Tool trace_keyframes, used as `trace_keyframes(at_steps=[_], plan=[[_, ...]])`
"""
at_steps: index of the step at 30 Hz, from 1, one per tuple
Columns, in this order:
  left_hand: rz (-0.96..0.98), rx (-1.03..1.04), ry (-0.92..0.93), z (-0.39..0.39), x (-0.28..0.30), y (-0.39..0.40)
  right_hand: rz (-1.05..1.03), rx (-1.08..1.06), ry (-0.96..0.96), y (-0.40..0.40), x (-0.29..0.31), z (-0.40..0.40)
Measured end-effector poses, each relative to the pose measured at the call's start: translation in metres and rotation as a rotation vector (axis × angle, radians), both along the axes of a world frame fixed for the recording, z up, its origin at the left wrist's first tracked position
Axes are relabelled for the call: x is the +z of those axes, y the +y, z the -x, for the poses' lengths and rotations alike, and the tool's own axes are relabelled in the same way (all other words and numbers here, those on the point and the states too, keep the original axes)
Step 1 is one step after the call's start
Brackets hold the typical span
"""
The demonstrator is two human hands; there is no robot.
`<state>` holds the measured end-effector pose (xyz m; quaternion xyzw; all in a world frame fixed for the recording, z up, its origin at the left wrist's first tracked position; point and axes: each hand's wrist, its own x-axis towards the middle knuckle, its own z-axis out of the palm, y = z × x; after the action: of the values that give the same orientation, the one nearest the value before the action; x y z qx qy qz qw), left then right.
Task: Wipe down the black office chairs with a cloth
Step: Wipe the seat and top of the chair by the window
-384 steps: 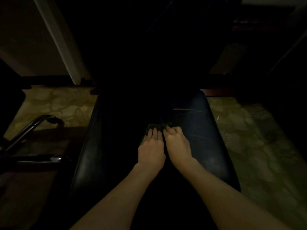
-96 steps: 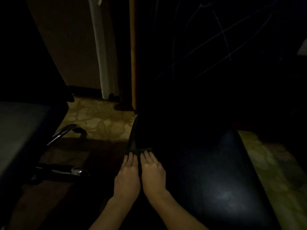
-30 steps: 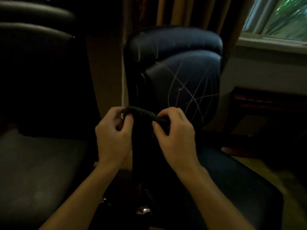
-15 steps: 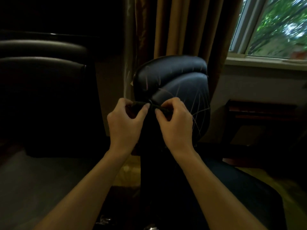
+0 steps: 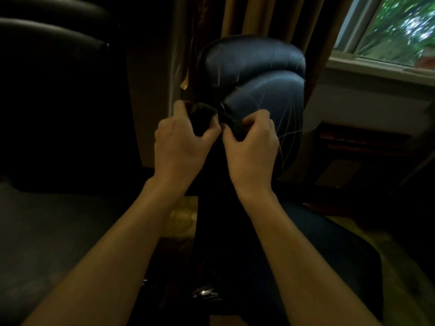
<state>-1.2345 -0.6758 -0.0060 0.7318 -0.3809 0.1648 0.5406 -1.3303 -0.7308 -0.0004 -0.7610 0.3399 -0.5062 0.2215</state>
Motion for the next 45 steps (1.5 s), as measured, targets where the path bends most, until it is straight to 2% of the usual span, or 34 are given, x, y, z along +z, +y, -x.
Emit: trace_keyframes(at_steps=[3,7,10,13,18,21,25,28,36,38,40,41,45], plan=[[-0.041,-0.019,0.035,0.000,-0.017,-0.002,-0.079,0.001,0.018,0.000,-0.018,0.001],[-0.105,-0.095,0.173,-0.003,-0.059,-0.008,-0.168,-0.033,0.035,-0.002,-0.057,-0.001],[-0.192,-0.150,0.207,-0.005,-0.095,-0.008,-0.264,-0.018,0.062,0.000,-0.086,-0.001],[-0.182,-0.222,0.212,-0.010,-0.108,-0.013,-0.271,-0.009,0.076,-0.001,-0.094,-0.002],[-0.050,-0.259,0.099,-0.027,-0.075,-0.031,-0.092,0.003,0.036,-0.018,-0.060,-0.012],[-0.010,-0.280,0.093,-0.039,-0.042,-0.045,-0.014,0.010,0.026,-0.031,-0.031,-0.024],[-0.140,-0.459,0.294,-0.062,-0.019,-0.061,0.030,0.021,0.040,-0.049,-0.007,-0.038],[-0.163,-0.559,0.336,-0.072,-0.019,-0.063,0.055,0.035,0.065,-0.055,-0.007,-0.042],[-0.012,-0.515,0.104,-0.084,-0.008,-0.075,0.114,0.023,0.067,-0.073,0.012,-0.053],[-0.021,-0.505,0.167,-0.088,-0.015,-0.080,0.090,0.029,0.063,-0.073,0.009,-0.054],[0.018,-0.616,0.355,-0.082,-0.025,-0.079,0.067,0.025,0.059,-0.073,0.001,-0.054],[0.034,-0.660,0.392,-0.079,-0.030,-0.078,0.064,0.017,0.059,-0.074,-0.002,-0.053],[0.027,-0.624,0.269,-0.082,-0.041,-0.077,0.087,-0.013,0.070,-0.079,-0.001,-0.053]])
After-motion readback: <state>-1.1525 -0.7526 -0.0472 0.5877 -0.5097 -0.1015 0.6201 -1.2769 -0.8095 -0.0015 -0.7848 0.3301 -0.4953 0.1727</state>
